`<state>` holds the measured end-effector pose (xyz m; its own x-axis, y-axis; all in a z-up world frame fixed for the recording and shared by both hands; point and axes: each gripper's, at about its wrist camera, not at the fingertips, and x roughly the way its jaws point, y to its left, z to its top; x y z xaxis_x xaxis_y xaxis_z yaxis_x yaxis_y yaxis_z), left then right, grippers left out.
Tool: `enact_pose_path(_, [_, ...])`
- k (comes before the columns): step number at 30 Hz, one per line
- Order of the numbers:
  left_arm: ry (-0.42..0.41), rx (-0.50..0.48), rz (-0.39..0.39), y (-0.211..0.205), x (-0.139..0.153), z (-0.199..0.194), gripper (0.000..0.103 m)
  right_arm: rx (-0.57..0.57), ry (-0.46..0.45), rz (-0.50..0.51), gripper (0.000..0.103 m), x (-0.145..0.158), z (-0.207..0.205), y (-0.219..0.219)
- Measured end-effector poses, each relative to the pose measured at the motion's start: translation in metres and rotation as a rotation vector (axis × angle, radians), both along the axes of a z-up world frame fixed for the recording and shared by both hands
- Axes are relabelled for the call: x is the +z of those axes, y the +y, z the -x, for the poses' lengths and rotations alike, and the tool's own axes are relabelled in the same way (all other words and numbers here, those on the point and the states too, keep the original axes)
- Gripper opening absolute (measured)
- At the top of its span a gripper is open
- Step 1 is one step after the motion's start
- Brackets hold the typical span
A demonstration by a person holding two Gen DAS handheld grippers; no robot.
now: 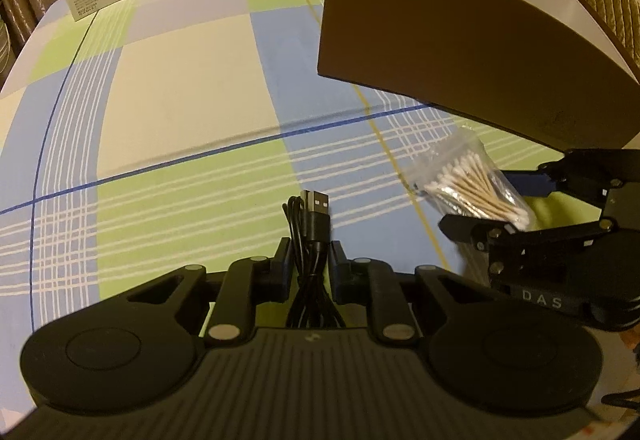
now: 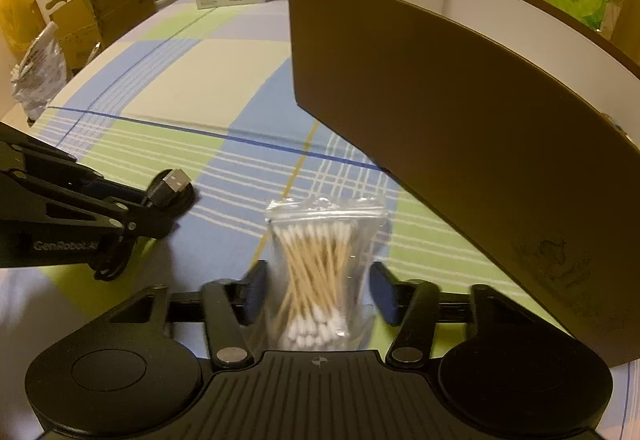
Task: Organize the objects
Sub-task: 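Carry the cable with the left tool while the right tool carries the swab bag into the box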
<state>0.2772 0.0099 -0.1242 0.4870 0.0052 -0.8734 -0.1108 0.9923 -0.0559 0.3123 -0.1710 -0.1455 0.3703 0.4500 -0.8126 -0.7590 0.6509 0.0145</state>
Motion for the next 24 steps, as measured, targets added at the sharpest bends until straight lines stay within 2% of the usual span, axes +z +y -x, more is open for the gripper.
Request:
enact_pose_path(1, [0.003, 0.001, 0.004, -0.001, 0.000, 0.000, 0.014, 0.006, -0.003, 0.001, 0.031, 0.001, 0.001, 0.001])
enact_pose_path(4, [0.006, -0.002, 0.019, -0.002, 0.001, 0.002, 0.014, 0.000, 0.007, -0.001, 0.027, 0.002, 0.002, 0.001])
enact_pose_path(12, [-0.031, -0.023, 0.037, -0.009, 0.011, 0.015, 0.012, -0.041, 0.075, -0.057, 0.023, 0.010, 0.009, -0.015])
enact_pose_path(24, [-0.144, -0.042, 0.049, -0.027, 0.052, 0.037, 0.012, -0.094, 0.043, -0.160, 0.023, 0.048, 0.024, -0.050])
